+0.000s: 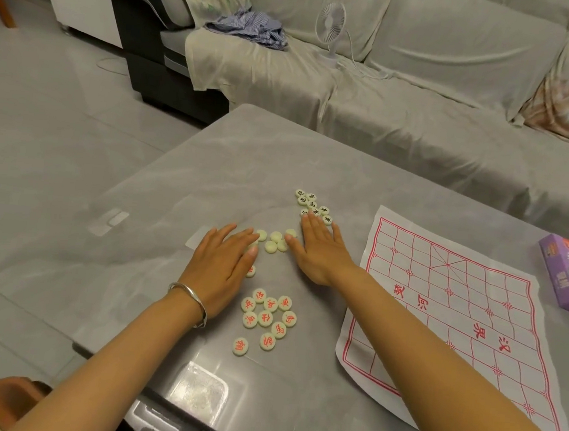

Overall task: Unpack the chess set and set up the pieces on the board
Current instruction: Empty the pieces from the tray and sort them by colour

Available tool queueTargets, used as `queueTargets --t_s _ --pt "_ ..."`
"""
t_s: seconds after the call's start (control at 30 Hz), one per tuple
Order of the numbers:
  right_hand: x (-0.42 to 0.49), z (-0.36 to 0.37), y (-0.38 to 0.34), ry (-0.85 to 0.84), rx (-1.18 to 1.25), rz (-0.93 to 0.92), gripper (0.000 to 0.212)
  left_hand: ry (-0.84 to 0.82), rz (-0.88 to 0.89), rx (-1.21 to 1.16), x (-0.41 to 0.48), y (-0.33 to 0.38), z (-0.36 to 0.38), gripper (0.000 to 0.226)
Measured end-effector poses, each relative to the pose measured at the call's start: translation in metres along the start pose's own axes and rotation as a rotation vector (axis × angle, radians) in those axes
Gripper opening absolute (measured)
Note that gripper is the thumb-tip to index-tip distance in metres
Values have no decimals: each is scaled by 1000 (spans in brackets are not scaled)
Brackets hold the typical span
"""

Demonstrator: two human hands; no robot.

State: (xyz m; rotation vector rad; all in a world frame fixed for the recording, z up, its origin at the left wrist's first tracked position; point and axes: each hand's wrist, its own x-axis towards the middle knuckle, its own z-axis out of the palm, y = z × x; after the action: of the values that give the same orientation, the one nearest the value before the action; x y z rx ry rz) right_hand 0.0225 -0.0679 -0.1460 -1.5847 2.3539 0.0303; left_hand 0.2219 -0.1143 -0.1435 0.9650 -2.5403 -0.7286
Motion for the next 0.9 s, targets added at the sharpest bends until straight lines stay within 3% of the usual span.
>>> queueTargets --t_s 0.1,0.27,0.4,0.57,0.73,0.9 --pt "9 -3 2 11 61 -23 66 -59 16 40 0 0 2 81" --pt "-24 -3 19 292 316 -94 54 -149 -35 77 3 -9 3 50" --pt "-53 9 27 250 328 -87 47 -186 -25 30 2 -10 2 50" --pt "-45 10 16 345 476 -161 38 -183 105 -7 1 3 8 52" --pt "-25 5 6 354 503 -186 35 -27 -20 -113 16 -2 8 46" --pt "-24 7 6 326 510 -227 28 -35 -16 -90 25 5 17 40"
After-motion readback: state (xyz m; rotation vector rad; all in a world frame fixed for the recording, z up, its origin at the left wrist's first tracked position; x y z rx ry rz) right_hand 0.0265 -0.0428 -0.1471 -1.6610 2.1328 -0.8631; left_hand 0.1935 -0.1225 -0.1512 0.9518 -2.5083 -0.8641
